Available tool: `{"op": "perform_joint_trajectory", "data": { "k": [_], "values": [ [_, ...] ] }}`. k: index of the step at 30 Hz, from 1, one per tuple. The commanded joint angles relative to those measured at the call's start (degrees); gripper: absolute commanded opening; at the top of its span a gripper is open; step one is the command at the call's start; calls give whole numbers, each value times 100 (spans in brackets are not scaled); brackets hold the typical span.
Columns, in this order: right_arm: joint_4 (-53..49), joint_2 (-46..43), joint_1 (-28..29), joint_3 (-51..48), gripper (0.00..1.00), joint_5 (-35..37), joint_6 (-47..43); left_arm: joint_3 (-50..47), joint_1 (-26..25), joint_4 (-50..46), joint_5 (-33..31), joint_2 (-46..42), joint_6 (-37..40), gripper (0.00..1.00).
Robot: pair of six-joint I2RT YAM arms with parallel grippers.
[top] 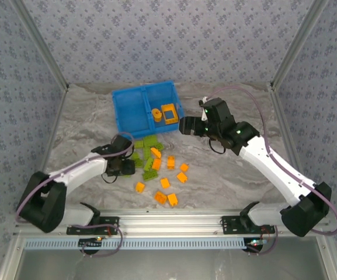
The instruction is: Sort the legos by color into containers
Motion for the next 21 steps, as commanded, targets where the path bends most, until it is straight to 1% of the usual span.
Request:
{"op": "perform_joint_trajectory", "data": {
  "k": [1,4,7,9,13,15,19,21],
  "values": [
    [-170,-167,-51,-60,94,103,96,593,-15,-543,-306,-629,-177,55],
    [-130,-171,-90,-43,94,85,111,1238,55,-485,-397,-740,-13,56],
    [-100,-169,-106,-25,95,92,123,1976,159,-30,-493,-339,399,55],
    [-91,-169,-126,-34,95,98,132,2569,245,196,-635,197,769,55],
    [-143,-200,-151,-11,95,54,159,3929,524,485,-933,1575,1596,55],
    [-167,-269,-140,-14,95,59,170,4508,692,618,-973,2258,1973,56],
    [-200,-446,-153,-42,95,117,180,5608,1027,515,-638,3544,2220,56],
    [-203,-523,-155,-55,95,145,176,5988,1124,410,-489,4007,2243,59]
  ]
}}
